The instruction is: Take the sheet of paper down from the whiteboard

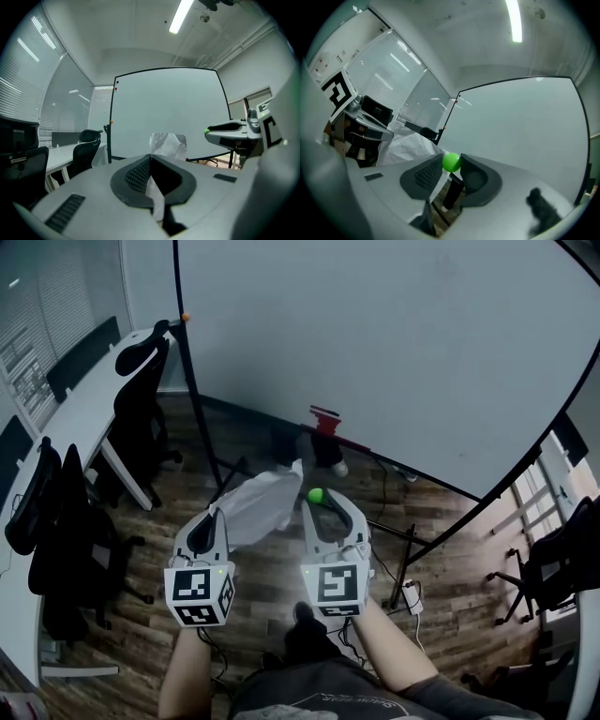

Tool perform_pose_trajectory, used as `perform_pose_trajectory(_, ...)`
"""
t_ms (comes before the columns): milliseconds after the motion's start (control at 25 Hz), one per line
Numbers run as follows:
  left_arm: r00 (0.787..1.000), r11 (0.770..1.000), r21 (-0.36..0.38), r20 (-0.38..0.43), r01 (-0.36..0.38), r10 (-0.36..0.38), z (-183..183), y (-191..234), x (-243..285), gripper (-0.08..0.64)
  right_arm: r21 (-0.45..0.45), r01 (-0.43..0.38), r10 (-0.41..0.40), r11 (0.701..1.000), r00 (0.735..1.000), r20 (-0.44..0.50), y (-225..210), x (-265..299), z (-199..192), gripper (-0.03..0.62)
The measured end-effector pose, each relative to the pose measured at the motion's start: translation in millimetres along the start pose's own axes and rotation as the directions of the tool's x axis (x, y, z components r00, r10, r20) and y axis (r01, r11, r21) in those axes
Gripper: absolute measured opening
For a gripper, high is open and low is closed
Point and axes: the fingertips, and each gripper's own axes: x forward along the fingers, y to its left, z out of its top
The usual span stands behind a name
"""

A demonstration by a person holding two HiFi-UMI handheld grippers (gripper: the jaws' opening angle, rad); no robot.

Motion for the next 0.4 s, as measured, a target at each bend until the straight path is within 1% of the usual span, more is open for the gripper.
perform_pose_trajectory(400,1.0,1.0,0.01,0.013,0.006,-0.006,7.5,-6.3,-14.1,0.011,0.009,-0.014,0.014,1.0,1.0,0.006,11.0,-7.1,5.3,0.126)
